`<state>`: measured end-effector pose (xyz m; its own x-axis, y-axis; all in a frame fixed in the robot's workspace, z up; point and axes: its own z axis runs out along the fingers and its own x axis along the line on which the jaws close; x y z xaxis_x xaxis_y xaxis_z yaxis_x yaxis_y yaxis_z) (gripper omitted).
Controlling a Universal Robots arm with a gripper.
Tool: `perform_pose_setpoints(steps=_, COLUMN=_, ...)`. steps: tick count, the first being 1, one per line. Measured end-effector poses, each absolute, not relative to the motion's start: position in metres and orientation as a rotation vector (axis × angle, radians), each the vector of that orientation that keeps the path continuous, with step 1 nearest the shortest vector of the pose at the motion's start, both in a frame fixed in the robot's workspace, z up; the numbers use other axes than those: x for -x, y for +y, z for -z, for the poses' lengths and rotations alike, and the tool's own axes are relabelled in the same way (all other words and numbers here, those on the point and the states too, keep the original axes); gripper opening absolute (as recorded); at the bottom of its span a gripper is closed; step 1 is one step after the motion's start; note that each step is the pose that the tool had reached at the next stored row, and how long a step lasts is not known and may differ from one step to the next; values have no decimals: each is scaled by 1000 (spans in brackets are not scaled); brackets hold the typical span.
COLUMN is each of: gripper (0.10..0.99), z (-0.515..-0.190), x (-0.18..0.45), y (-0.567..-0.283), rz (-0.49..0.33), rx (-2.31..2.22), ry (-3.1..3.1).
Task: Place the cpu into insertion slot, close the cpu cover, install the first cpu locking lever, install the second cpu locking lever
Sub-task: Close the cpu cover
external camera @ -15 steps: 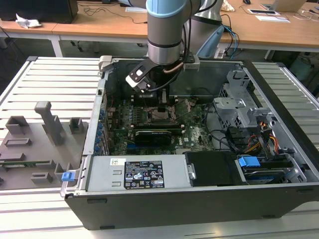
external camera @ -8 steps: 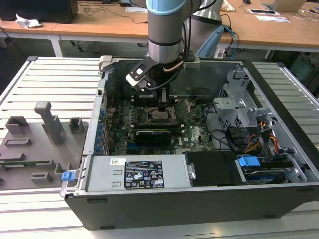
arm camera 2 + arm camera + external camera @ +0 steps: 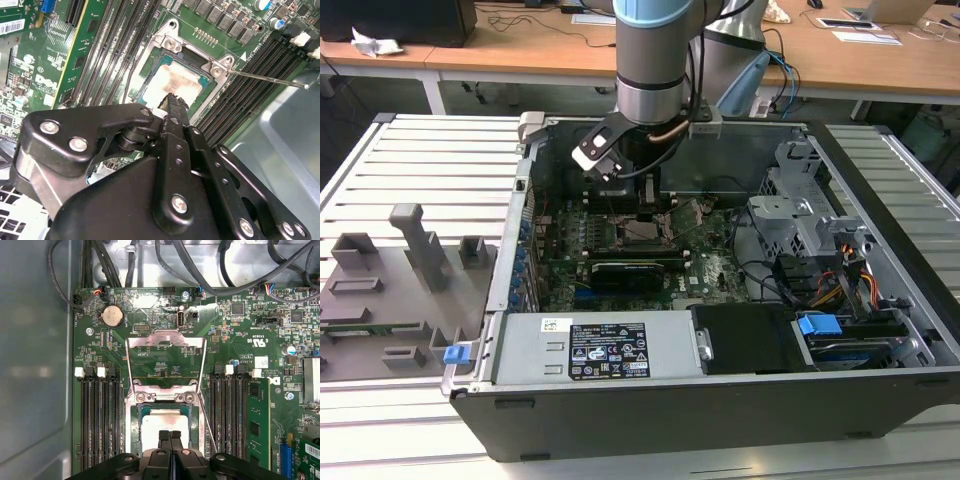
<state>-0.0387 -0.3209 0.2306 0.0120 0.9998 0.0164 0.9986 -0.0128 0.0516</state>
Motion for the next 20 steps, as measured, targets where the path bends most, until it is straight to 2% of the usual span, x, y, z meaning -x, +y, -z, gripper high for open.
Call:
perform_pose_setpoints(steps=14, gripper=106, z=-236, x=39, y=-321, rz=-75, rx=-2219, ry=2187)
perform_pose_setpoints(steps=20, gripper=106, z=-250, x=39, y=-321, rz=-72, rx=-2217, ry=2186)
